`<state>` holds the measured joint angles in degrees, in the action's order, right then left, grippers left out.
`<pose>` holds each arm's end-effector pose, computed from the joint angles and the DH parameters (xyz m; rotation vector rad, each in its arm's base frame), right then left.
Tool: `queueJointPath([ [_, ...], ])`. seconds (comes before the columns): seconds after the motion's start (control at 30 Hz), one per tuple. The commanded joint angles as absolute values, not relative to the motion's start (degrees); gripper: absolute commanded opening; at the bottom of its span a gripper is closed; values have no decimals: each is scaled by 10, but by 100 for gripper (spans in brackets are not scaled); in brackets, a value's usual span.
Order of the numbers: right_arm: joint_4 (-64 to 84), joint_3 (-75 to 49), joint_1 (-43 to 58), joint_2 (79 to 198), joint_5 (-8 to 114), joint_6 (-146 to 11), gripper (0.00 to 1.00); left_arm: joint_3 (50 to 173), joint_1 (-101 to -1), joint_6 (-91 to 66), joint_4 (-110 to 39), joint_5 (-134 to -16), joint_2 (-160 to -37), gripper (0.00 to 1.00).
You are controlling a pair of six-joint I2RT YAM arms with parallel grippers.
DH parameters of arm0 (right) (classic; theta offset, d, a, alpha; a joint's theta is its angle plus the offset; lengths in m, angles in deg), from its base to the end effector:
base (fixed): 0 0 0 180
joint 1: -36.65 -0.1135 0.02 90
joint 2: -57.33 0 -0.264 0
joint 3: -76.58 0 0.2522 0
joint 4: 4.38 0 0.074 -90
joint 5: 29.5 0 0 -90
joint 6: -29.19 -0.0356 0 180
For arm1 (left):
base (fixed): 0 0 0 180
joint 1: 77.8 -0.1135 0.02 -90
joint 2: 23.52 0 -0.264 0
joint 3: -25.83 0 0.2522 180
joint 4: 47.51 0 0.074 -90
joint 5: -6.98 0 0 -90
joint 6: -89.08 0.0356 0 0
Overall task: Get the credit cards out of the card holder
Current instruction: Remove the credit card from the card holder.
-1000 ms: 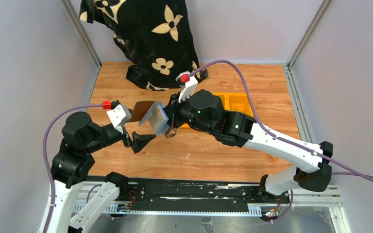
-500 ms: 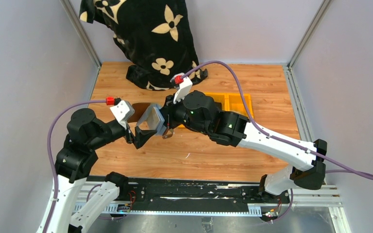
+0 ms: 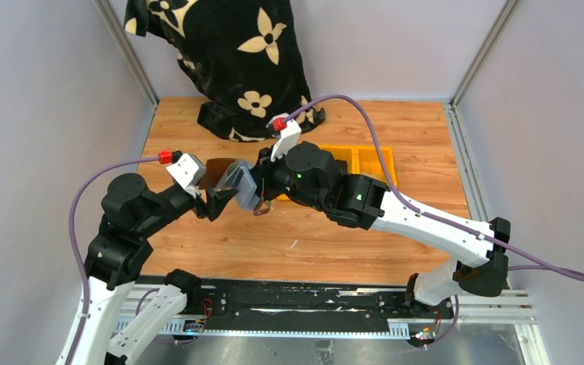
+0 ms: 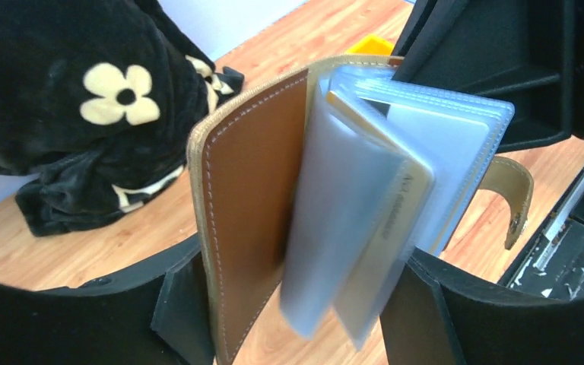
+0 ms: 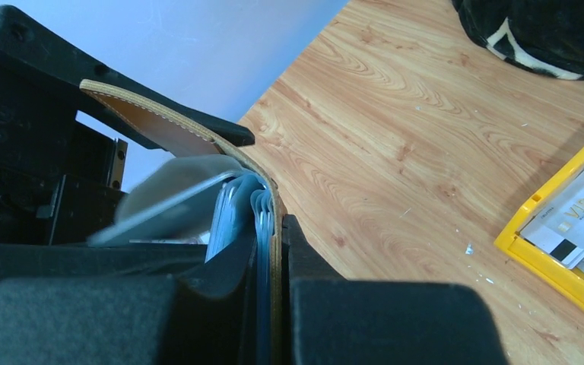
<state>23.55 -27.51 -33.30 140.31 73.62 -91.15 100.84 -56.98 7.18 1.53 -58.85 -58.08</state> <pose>0.1210 0.3081 0.4534 -0.4385 1.7618 1.0975 0.0881 -0.0491 0.4110 0.7308 1.5745 -0.5259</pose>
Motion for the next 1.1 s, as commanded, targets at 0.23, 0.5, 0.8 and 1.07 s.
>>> queueJointPath([
  [0.23,101,-172,-343,1321,675,-874,0,1026,-566,78,2,-581,-552,49],
  [0.5,13,-108,-338,1280,573,-837,0,1059,-566,66,35,-458,-565,15],
  [0.8,-16,-57,-285,1239,465,-845,16,1087,-566,54,82,-385,-593,0],
  [1.07,136,-76,-212,1197,444,-809,60,1092,-566,80,81,-522,-587,0],
])
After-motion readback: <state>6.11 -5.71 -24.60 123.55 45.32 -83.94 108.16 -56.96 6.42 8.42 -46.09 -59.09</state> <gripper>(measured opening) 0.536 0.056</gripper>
